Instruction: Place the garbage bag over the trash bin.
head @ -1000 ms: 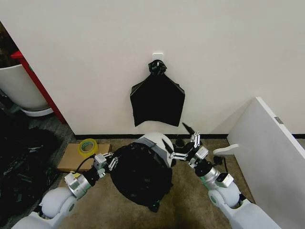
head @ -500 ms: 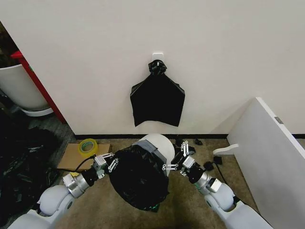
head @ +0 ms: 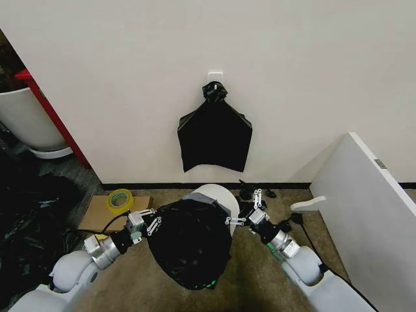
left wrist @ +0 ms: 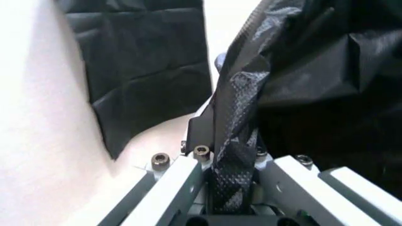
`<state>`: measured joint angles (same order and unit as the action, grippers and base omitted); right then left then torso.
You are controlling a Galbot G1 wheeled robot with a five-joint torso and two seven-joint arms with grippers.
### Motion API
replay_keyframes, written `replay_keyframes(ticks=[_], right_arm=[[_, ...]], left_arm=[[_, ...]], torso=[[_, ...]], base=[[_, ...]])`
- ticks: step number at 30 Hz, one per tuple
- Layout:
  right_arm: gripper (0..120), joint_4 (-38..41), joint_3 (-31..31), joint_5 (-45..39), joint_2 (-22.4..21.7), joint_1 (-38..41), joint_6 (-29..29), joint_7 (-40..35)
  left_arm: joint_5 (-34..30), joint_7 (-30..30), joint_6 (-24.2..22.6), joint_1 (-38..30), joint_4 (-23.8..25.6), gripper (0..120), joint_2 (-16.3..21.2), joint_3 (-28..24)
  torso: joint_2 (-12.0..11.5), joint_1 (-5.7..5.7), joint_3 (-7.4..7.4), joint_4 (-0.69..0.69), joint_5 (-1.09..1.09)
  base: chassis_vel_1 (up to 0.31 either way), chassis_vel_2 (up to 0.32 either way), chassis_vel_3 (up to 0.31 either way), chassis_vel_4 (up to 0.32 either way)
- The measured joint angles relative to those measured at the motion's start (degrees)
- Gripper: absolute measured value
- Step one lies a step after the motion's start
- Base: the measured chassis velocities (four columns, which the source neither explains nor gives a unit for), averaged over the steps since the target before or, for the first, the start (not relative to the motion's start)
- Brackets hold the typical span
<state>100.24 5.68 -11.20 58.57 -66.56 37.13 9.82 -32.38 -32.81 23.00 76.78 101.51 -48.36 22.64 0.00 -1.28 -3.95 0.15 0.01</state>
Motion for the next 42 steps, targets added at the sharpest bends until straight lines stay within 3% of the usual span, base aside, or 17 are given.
replay_keyframes(ticks=[5, 9, 12, 13, 14, 17, 19, 20, 21, 25, 32, 38, 42], right_arm=[[100, 1.42, 1.05, -5.63, -0.05, -0.05, 0.97, 3.31], [100, 3.09, 2.07, -11.82, 0.33, -0.19, 1.09, 5.46], [100, 6.17, 1.80, -14.79, 1.11, -0.57, 0.08, 4.49], [100, 6.17, 1.80, -14.79, 1.11, -0.57, 0.08, 4.49], [100, 6.92, 1.74, -14.62, 1.36, -0.67, -0.13, 4.05], [100, 9.54, 1.56, -12.17, 1.97, -1.36, -0.58, 2.34], [100, 10.10, 1.49, -11.61, 2.04, -1.56, -0.62, 2.01], [100, 11.02, 1.44, -10.43, 2.22, -1.91, -0.64, 1.49], [100, 11.02, 1.44, -10.43, 2.22, -1.91, -0.64, 1.49], [100, 11.23, 1.22, -9.10, 2.61, -1.79, -0.64, 1.30], [100, 10.36, 0.99, -7.95, 2.82, -1.87, -0.44, 1.30], [100, 9.75, 0.83, -7.69, 2.89, -1.75, -0.41, 1.34], [100, 9.41, 0.78, -7.40, 2.92, -1.70, -0.41, 1.35]], left_arm=[[-1.08, 0.90, -0.84, -0.50, -0.72, 0, -0.35, -0.18], [-3.02, 4.66, -4.24, -0.81, -0.60, 0, -0.46, -0.52], [-6.98, 15.74, -11.23, -0.25, 3.82, 0, -0.87, -1.93], [-6.98, 15.74, -11.23, -0.25, 3.82, 0, -0.87, -1.93], [-8.49, 19.56, -13.25, 0.02, 5.78, 0, -1.00, -2.45], [-15.60, 32.42, -22.47, 0.52, 13.18, 0, -1.58, -4.33], [-17.83, 35.97, -25.46, 0.49, 14.87, 0, -1.73, -4.90], [-24.13, 45.15, -33.19, 0.18, 18.55, 0, -2.19, -5.73], [-24.13, 45.15, -33.19, 0.18, 18.55, 0, -2.19, -5.73], [-33.80, 57.97, -42.96, -0.38, 21.61, 0, -3.28, -6.77], [-37.95, 64.90, -48.34, -1.42, 20.24, 0, -5.33, -10.12], [-36.38, 66.32, -48.79, -1.98, 19.12, 0, -7.16, -12.58], [-35.37, 66.43, -48.67, -2.08, 18.35, 13, -7.76, -13.25]], torso=[[0.00, 0.00, 0.00, -0.01, 0.00], [0.00, 0.00, 0.00, 0.00, 0.00], [0.00, 0.00, 0.00, -0.01, 0.00], [0.00, 0.00, 0.00, -0.01, 0.00], [0.00, 0.00, 0.00, -0.01, 0.00], [0.00, 0.00, 0.00, 0.00, 0.02], [0.00, 0.00, 0.00, 0.00, 0.00], [0.00, 0.00, 0.00, 0.00, 0.01], [0.00, 0.00, 0.00, 0.00, 0.01], [0.00, 0.00, 0.00, -0.01, 0.02], [0.00, 0.00, 0.00, -0.01, 0.00], [0.00, 0.00, 0.00, -0.01, 0.01], [0.00, 0.00, 0.00, 0.00, 0.01]], base=[[0.000, 0.000, 0.000, 0.000], [0.000, 0.000, 0.000, 0.000], [0.000, 0.000, 0.000, 0.000], [0.000, 0.000, 0.000, 0.000], [0.000, 0.000, 0.000, 0.000], [0.000, 0.000, 0.000, 0.000], [0.000, 0.000, 0.000, 0.000], [0.000, 0.000, 0.000, 0.000], [0.000, 0.000, 0.000, 0.000], [0.000, 0.000, 0.000, 0.000], [0.000, 0.000, 0.000, 0.000], [0.000, 0.000, 0.000, 0.000], [0.000, 0.000, 0.000, 0.000]])
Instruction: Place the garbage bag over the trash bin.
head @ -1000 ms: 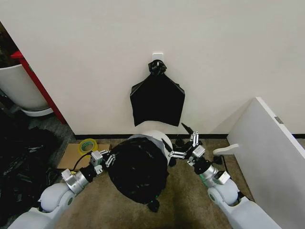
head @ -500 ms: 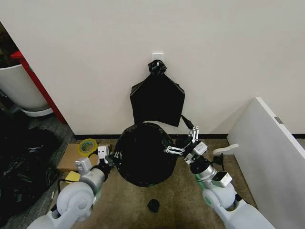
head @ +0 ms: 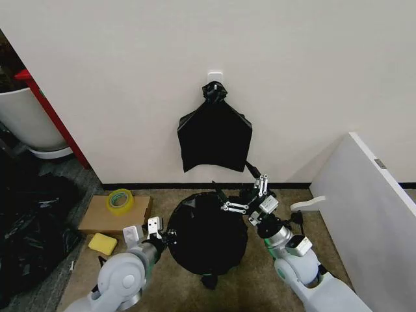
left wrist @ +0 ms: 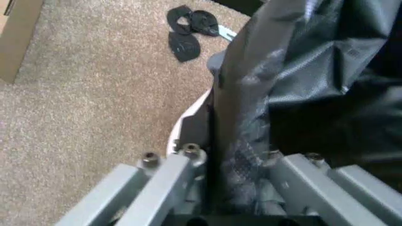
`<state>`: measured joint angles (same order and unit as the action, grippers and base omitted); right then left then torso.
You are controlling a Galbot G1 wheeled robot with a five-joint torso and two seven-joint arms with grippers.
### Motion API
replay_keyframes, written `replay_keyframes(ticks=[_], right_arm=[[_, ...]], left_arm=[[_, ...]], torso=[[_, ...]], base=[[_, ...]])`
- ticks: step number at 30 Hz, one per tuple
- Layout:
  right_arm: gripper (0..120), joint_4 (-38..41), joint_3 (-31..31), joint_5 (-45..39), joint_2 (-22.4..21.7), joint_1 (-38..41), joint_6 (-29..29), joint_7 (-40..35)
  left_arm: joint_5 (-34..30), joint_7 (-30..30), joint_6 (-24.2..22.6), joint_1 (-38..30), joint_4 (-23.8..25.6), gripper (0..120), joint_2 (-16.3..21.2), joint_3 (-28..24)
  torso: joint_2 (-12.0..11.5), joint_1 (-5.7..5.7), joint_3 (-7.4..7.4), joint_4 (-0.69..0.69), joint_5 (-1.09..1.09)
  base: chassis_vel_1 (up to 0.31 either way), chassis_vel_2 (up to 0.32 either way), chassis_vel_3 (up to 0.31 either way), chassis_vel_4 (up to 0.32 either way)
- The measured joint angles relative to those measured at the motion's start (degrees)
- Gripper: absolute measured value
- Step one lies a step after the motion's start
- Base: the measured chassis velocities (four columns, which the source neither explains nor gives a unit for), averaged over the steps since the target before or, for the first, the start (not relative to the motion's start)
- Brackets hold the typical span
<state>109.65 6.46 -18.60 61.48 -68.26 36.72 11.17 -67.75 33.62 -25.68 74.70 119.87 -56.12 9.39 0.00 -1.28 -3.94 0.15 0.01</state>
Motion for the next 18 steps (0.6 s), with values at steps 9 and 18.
replay_keyframes(ticks=[9, 18], right_arm=[[100, -0.20, 0.01, 0.47, 0.26, -0.28, -0.02, 0.02], [100, -0.23, 0.75, 0.48, 0.19, -0.81, -0.63, -1.64]], left_arm=[[0.42, -0.52, 0.46, 0.66, 1.49, 46, 0.42, 2.29], [0.84, 0.28, 1.03, 2.26, 9.00, 76, 2.39, 5.43]], torso=[[0.00, 0.00, 0.00, 0.00, 0.00], [0.00, 0.00, 0.00, 0.00, 0.00]], base=[[0.000, 0.000, 0.000, 0.000], [0.000, 0.000, 0.000, 0.000]])
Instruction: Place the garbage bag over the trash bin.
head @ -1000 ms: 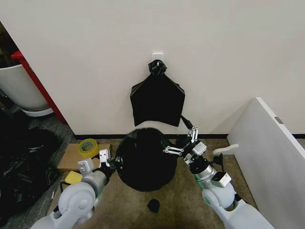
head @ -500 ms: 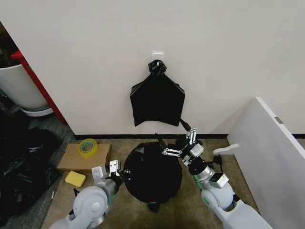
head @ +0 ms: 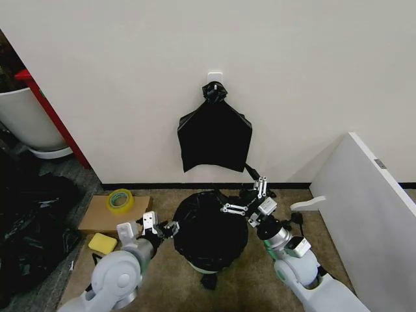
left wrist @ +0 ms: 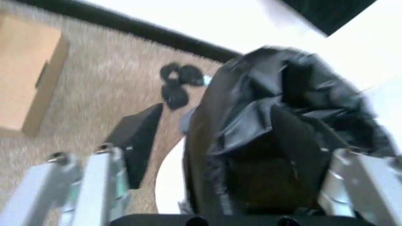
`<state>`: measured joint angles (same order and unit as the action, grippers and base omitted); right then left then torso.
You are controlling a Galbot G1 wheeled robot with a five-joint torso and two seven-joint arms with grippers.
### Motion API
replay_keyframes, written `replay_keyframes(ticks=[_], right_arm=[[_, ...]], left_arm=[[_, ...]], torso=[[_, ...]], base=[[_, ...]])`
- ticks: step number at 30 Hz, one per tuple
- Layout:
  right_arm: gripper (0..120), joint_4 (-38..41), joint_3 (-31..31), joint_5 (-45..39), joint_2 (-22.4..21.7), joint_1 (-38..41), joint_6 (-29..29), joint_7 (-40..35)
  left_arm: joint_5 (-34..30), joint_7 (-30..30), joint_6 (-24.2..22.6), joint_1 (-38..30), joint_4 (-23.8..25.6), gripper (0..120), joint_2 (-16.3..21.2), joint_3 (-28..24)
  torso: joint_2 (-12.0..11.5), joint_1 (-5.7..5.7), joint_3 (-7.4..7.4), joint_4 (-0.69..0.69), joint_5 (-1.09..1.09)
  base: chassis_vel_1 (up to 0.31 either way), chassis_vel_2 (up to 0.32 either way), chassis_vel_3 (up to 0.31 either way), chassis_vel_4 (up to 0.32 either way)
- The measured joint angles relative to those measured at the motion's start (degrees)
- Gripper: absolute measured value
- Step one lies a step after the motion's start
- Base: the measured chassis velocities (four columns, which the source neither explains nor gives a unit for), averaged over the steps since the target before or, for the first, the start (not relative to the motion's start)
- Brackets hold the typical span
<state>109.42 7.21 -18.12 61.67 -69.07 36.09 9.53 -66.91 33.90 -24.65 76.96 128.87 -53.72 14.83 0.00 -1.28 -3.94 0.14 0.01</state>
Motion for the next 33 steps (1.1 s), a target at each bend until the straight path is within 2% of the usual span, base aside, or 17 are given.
replay_keyframes(ticks=[3, 5, 7, 8, 9, 13, 16, 17, 19, 21, 22, 23, 25, 28, 33], right_arm=[[100, 0.03, 0.47, 1.09, 0.14, -0.13, -1.49, -3.95], [100, 0.85, 0.84, 2.72, 0.43, -0.92, -3.86, -8.40], [100, 2.34, 1.31, 5.27, 0.99, -2.09, -8.53, -14.99], [100, 2.34, 1.31, 5.27, 0.99, -2.09, -8.53, -14.99], [100, 3.06, 1.54, 6.38, 1.26, -2.73, -11.36, -18.12], [100, 5.32, 4.94, 7.84, 2.59, -5.45, -20.33, -23.97], [100, 5.39, 7.27, 8.53, 3.29, -5.96, -22.59, -24.42], [100, 5.41, 11.55, 8.77, 4.38, -6.60, -26.77, -24.35], [100, 5.16, 14.54, 9.35, 5.00, -7.02, -28.42, -22.58], [100, 3.96, 18.65, 10.46, 5.92, -7.69, -28.12, -17.51], [100, 3.96, 18.65, 10.46, 5.92, -7.69, -28.12, -17.51], [100, 3.38, 21.10, 9.92, 6.56, -8.35, -26.85, -13.67], [100, 3.44, 22.84, 7.09, 7.27, -9.32, -25.84, -11.33], [100, 4.22, 23.93, 2.78, 8.45, -10.35, -25.03, -9.54], [100, 4.52, 24.05, 3.51, 10.48, -10.68, -24.69, -8.84]], left_arm=[[6.35, -0.41, 2.76, 1.23, 2.82, 88, 0.77, 0.40], [14.05, -3.38, 8.11, 1.70, 2.65, 95, 0.70, 0.68], [24.43, -8.74, 16.54, 2.31, 0.50, 100, -0.35, 1.12], [24.43, -8.74, 16.54, 2.31, 0.50, 100, -0.35, 1.12], [28.94, -10.61, 20.02, 2.63, -0.60, 100, -1.16, 1.28], [43.22, -13.91, 29.79, 4.19, -3.28, 100, -7.50, 3.86], [46.05, -14.42, 31.75, 4.53, -3.95, 100, -10.41, 6.49], [49.13, -16.10, 34.72, 5.61, -4.95, 100, -15.53, 12.03], [50.21, -18.15, 36.86, 6.54, -5.86, 100, -17.69, 15.00], [50.05, -24.01, 40.35, 8.10, -7.32, 100, -19.71, 18.79], [50.05, -24.01, 40.35, 8.10, -7.32, 100, -19.71, 18.79], [48.08, -28.59, 42.58, 9.23, -8.06, 100, -20.49, 21.23], [45.81, -32.11, 44.14, 9.48, -9.12, 100, -20.71, 22.99], [44.14, -33.73, 44.47, 8.92, -10.13, 100, -20.69, 24.02], [42.72, -33.70, 43.30, 9.01, -9.77, 100, -21.73, 23.37]], torso=[[0.00, 0.00, 0.00, -0.01, 0.00], [0.00, 0.00, 0.00, -0.01, 0.01], [0.00, 0.00, 0.00, 0.01, 0.01], [0.00, 0.00, 0.00, 0.01, 0.01], [0.00, 0.00, 0.00, 0.00, 0.00], [0.00, 0.00, 0.00, 0.01, -0.01], [0.00, 0.00, 0.00, 0.01, 0.00], [0.00, 0.00, 0.00, -0.01, 0.01], [0.00, 0.00, 0.00, -0.01, 0.00], [0.00, 0.00, 0.00, 0.00, 0.00], [0.00, 0.00, 0.00, 0.00, 0.00], [0.00, 0.00, 0.00, -0.01, 0.01], [0.00, 0.00, 0.00, -0.02, 0.01], [0.00, 0.00, 0.00, 0.02, 0.00], [0.00, 0.00, 0.00, -0.01, 0.00]], base=[[0.000, 0.000, 0.000, 0.000], [0.000, 0.000, 0.000, 0.000], [0.000, 0.000, 0.000, 0.000], [0.000, 0.000, 0.000, 0.000], [0.000, 0.000, 0.000, 0.000], [0.000, 0.000, 0.000, 0.000], [0.000, 0.000, 0.000, 0.000], [0.000, 0.000, 0.000, 0.000], [0.000, 0.000, 0.000, 0.000], [0.000, 0.000, 0.000, 0.000], [0.000, 0.000, 0.000, 0.000], [0.000, 0.000, 0.000, 0.000], [0.000, 0.000, 0.000, 0.000], [0.000, 0.000, 0.000, 0.000], [0.000, 0.000, 0.000, 0.000]])
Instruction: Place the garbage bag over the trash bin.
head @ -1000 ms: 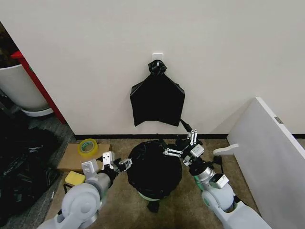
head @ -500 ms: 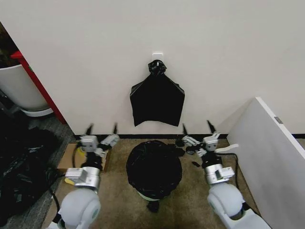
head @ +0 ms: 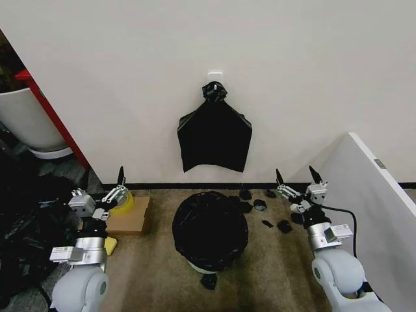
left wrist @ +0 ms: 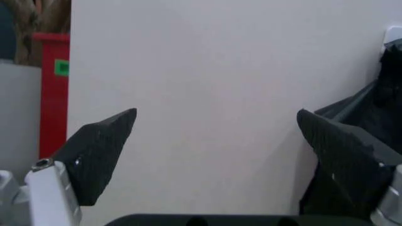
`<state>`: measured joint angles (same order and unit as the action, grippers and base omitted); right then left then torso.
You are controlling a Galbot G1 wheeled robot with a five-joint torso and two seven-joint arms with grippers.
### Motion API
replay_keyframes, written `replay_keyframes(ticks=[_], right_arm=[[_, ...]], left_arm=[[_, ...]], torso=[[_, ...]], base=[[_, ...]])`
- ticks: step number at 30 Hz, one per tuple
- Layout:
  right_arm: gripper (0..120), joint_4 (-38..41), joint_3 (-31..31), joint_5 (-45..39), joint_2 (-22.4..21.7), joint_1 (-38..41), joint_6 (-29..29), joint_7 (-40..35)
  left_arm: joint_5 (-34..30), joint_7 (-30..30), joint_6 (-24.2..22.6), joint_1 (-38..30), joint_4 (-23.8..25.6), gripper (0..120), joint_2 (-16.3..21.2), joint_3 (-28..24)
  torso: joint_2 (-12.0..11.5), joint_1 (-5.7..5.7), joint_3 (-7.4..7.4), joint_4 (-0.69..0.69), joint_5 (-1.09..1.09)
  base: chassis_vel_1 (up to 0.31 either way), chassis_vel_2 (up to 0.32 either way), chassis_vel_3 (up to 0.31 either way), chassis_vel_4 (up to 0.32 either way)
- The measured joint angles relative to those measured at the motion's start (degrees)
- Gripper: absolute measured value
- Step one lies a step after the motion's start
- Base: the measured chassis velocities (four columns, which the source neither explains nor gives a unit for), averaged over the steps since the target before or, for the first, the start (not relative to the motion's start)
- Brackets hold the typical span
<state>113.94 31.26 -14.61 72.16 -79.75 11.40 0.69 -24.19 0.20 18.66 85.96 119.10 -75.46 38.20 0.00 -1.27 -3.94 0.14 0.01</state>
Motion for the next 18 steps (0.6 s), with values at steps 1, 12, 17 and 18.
replay_keyframes(ticks=[1, 12, 17, 18], right_arm=[[100, 0.03, -0.07, 0.71, 0.36, -0.04, -0.16, -0.50], [100, 1.10, -0.46, 6.63, 2.64, -0.94, -1.56, -4.09], [100, 0.75, -0.55, 8.30, 2.93, -0.99, -1.59, -4.41], [100, 0.75, -0.55, 8.30, 2.93, -0.99, -1.59, -4.41]], left_arm=[[-0.21, 0.22, -0.32, 0.06, 0.23, 100, -0.22, -0.37], [0.46, 3.53, -4.61, 0.25, 4.38, 100, -2.61, -5.46], [1.25, 4.25, -4.59, 0.38, 3.74, 100, -3.05, -6.28], [1.25, 4.25, -4.59, 0.38, 3.74, 100, -3.05, -6.28]], torso=[[0.00, 0.00, 0.00, 0.00, 0.00], [0.00, 0.00, 0.00, 0.01, 0.00], [0.00, 0.00, 0.00, 0.01, 0.00], [0.00, 0.00, 0.00, 0.01, 0.00]], base=[[0.000, 0.000, 0.000, 0.000], [0.000, 0.000, 0.000, 0.000], [0.000, 0.000, 0.000, 0.000], [0.000, 0.000, 0.000, 0.000]])
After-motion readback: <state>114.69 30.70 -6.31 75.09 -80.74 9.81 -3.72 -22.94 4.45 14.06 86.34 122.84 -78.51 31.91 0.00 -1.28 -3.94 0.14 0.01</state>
